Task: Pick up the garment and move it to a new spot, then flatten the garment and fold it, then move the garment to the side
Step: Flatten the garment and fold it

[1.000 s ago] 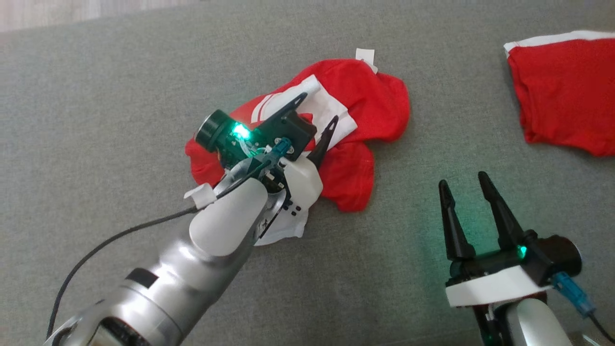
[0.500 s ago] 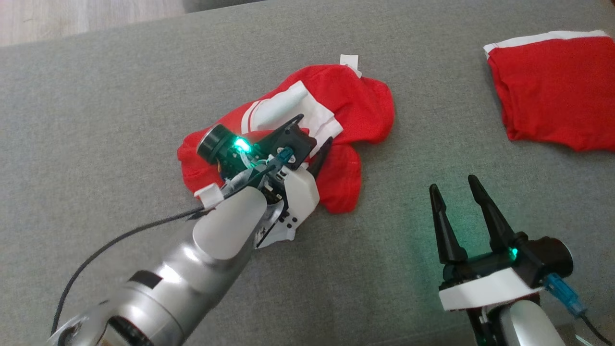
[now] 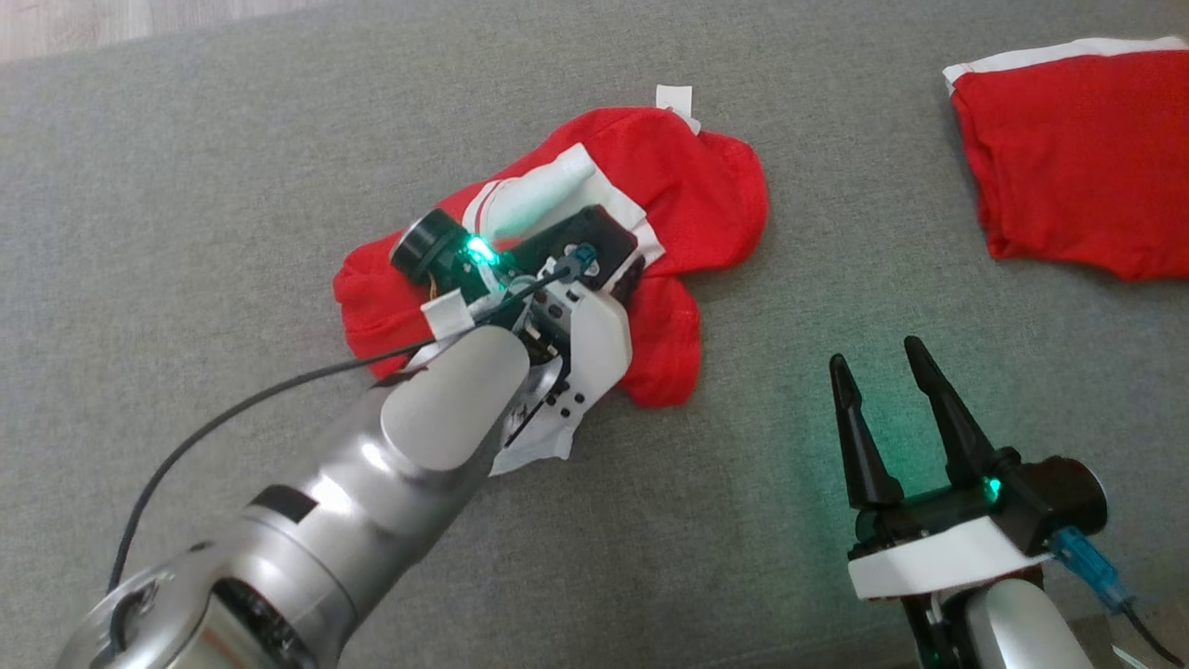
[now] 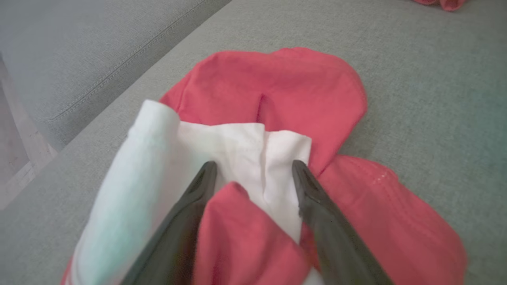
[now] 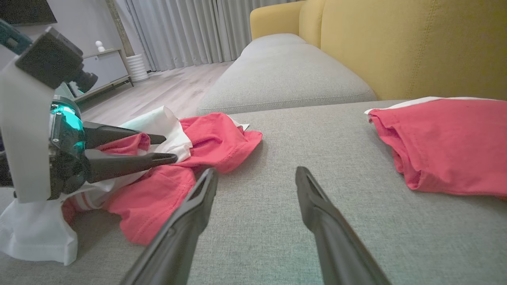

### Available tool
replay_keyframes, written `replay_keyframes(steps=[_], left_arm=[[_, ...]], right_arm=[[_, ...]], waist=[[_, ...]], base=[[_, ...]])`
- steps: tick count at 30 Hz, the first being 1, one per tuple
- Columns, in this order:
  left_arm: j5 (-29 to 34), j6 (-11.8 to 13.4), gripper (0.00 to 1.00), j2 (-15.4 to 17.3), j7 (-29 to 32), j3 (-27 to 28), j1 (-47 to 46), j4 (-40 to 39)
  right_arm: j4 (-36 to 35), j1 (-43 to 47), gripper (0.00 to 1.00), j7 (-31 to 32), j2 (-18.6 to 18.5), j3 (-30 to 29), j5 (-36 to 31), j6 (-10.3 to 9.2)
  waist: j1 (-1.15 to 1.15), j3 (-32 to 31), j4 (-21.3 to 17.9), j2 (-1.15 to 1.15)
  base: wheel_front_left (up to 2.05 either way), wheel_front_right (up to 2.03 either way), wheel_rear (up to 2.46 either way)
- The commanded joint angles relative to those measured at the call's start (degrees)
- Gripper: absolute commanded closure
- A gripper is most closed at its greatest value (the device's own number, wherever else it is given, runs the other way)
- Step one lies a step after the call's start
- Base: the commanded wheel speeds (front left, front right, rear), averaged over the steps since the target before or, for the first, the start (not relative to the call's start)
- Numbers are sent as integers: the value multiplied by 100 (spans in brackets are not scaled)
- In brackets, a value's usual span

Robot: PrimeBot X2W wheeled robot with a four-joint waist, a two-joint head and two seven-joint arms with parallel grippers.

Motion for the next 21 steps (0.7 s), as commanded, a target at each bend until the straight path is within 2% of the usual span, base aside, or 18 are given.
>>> replay_keyframes(steps=[1, 8, 15, 19, 20, 21], left_arm=[[-3, 84, 0, 23, 6, 86, -380, -165], [-25, 207, 0, 23, 85, 39, -583, -107], [-219, 35, 0, 23, 454, -111, -516, -36], [-174, 134, 0, 23, 392, -174, -602, -2], [-181, 145, 5, 23, 378, -182, -615, 11], [-187, 152, 18, 23, 366, -192, -628, 25]], right_arm=[[-178, -113, 0, -62, -16, 145, 38, -4], [-160, -141, 0, -62, -14, 163, 23, -4], [-153, -160, 0, -62, -13, 181, 20, -4], [-155, -194, 0, -62, -13, 205, 24, -4], [-153, -199, 0, -62, -13, 212, 25, -4], [-151, -203, 0, -62, -13, 218, 28, -4]], waist=[[0, 19, -5, 0], [0, 35, -38, 0], [0, 21, -74, 0], [0, 54, -109, 0], [0, 60, -119, 0], [0, 67, -128, 0]], base=[[0, 0, 0], [0, 0, 0], [0, 0, 0], [0, 0, 0], [0, 0, 0], [0, 0, 0]])
